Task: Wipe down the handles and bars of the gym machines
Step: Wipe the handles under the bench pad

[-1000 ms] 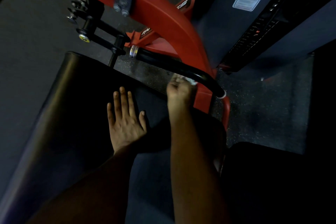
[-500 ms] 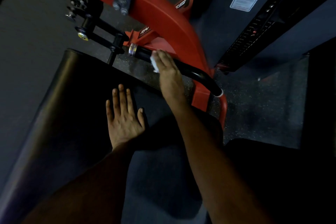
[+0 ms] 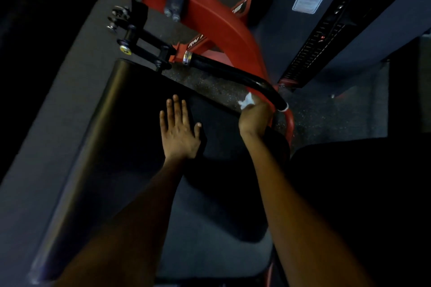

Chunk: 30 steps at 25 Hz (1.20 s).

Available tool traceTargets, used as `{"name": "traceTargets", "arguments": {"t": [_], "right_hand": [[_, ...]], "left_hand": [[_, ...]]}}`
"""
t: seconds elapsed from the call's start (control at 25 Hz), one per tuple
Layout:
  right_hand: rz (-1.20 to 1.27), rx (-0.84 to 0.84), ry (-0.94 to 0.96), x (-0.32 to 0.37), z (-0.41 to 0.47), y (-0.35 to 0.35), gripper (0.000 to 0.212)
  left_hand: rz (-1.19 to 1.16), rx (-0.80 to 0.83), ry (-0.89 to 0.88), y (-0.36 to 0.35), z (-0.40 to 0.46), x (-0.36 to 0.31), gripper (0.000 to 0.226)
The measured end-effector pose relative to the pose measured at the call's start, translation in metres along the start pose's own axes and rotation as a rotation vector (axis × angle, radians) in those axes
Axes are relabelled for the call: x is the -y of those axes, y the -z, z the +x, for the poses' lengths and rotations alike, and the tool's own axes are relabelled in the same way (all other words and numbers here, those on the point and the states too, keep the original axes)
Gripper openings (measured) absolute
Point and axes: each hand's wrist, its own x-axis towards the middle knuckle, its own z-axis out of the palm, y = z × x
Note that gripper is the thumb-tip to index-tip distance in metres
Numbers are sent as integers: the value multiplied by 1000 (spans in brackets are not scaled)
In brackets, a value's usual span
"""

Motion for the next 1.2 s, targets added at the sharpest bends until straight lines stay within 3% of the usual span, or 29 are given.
{"name": "traceTargets", "arguments": {"t": [0.08, 0.2, 0.72, 1.0, 1.2], "right_hand": [[74, 39, -62, -4, -23, 7, 28], [55, 113, -157, -4, -76, 19, 24], [-46, 462, -130, -22, -284, 88, 26], [-198, 536, -60, -72, -359, 67, 34], [-183, 636, 71, -101, -388, 28, 30]], "left_hand": [[-98, 106, -39, 20, -19, 5, 59], [-186, 95, 33, 51, -73, 18, 52], [-262, 175, 108, 86, -281, 94, 48], [-294, 49, -42, 52, -318, 190, 51], [-77, 78, -227, 27, -302, 223, 59]]}}
